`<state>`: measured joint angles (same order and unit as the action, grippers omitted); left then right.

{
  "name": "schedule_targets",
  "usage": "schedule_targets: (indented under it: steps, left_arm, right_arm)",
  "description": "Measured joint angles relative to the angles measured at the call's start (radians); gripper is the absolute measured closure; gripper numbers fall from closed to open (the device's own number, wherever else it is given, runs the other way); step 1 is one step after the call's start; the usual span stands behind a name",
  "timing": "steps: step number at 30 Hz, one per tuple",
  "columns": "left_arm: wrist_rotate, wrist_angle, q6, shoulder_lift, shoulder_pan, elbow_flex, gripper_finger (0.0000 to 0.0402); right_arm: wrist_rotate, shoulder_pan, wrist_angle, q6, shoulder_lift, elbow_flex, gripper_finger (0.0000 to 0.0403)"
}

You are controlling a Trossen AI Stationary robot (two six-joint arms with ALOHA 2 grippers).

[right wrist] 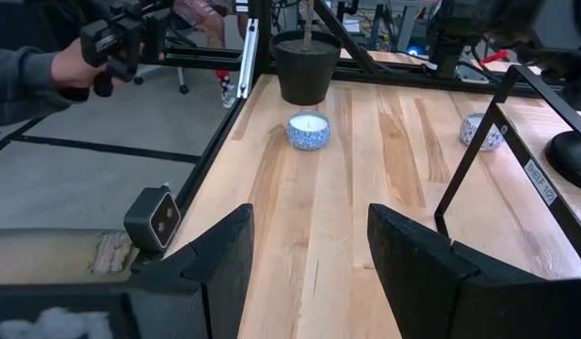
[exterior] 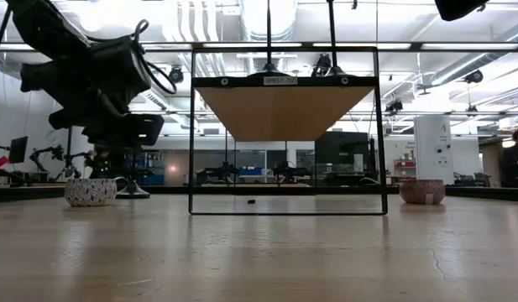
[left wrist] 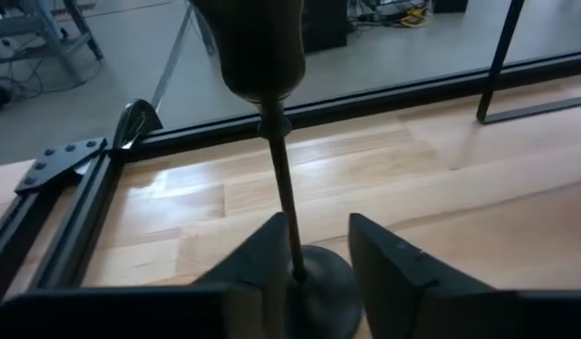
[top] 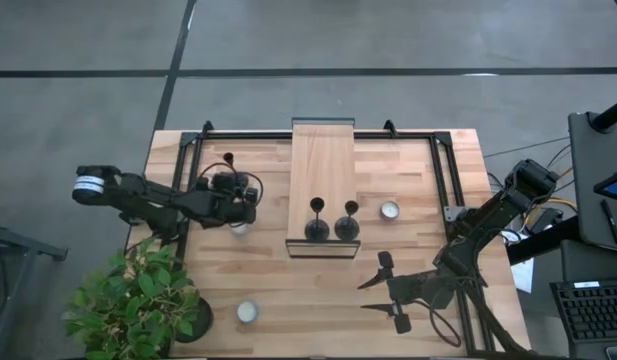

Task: Pick & Place candle stick holders
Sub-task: Put the black candle holder on the shelf aligned with the other black candle holder

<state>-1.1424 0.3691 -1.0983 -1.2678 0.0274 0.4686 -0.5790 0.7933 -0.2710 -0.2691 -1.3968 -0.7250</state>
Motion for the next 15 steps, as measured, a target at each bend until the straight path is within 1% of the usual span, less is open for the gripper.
schedule_targets:
  steps: [6, 12, 15]
  left_arm:
    - [-0.002, -0.002, 0.041, 0.000, 0.009, 0.000, 0.0388]
    - [-0.003, -0.004, 0.063, 0.000, 0.006, 0.000, 0.0400]
    - [0.000, -0.013, 0.102, 0.000, 0.000, 0.000, 0.0400]
  right_arm:
    - [0.000, 0.000, 0.000, 0.000, 0.000, 0.000, 0.0200]
    - [-0.001, 0.000, 0.001, 0.000, 0.000, 0.005, 0.0199]
    - [-0.005, 0.000, 0.001, 0.000, 0.000, 0.009, 0.0199]
